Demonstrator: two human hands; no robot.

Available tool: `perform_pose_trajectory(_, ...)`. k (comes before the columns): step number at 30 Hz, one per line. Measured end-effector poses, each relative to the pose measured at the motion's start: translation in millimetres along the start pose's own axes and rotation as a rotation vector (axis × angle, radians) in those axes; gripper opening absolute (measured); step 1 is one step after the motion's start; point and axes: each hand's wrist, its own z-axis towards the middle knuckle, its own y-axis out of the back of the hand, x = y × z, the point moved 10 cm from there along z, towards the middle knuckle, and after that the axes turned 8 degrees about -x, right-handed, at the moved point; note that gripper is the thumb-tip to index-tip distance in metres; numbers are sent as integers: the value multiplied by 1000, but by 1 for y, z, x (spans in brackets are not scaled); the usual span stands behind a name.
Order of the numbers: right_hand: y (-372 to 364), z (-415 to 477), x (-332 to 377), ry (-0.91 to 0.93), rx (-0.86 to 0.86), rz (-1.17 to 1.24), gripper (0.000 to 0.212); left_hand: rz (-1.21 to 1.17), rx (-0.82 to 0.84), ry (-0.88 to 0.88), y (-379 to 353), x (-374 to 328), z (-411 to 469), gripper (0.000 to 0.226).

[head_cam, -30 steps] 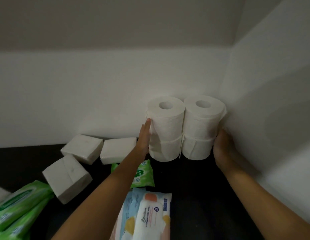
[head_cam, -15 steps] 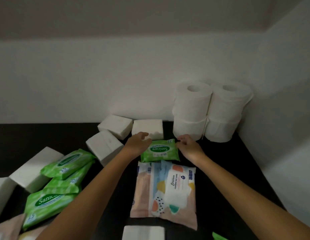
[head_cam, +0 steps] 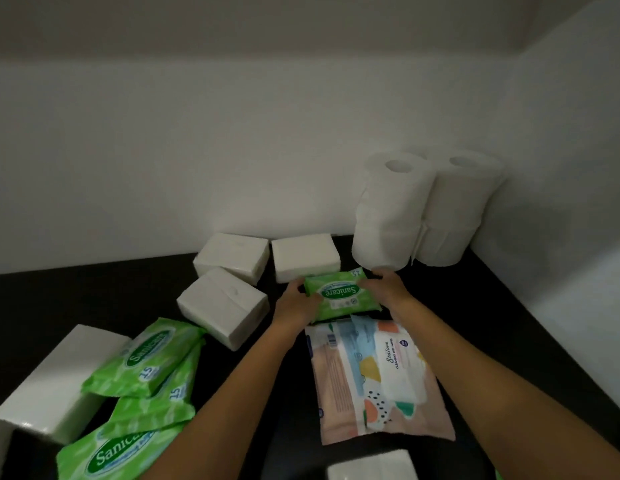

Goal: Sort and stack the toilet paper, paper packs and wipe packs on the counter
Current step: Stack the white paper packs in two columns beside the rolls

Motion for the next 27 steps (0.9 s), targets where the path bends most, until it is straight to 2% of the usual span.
perform_pose_trajectory(3, 9, -3, 11, 45, -80, 43, 46, -42, 35, -42, -4, -8, -6, 57)
perform_pose_trajectory(8, 39, -30, 27, 59, -168, 26, 50, -118, 33, -126, 4, -31, -23, 50)
perform_pose_trajectory(14, 58, -74, -20, -73, -77, -56, 68, 98, 164, -191, -12, -27, -54, 53)
perform_pose_trajectory(19, 60, -91, -51, -123, 22, -149, 70, 213, 241, -195, -29, -14, -74, 56)
perform_pose_trajectory(24, 57, -94, -54, -97, 166, -339, 60, 285, 209, -217, -28, -1, -82, 53)
perform_pose_trajectory(27, 61, -82, -41, 29, 132, -537, 61, 396, 159, -233, -24, 4, -76, 59)
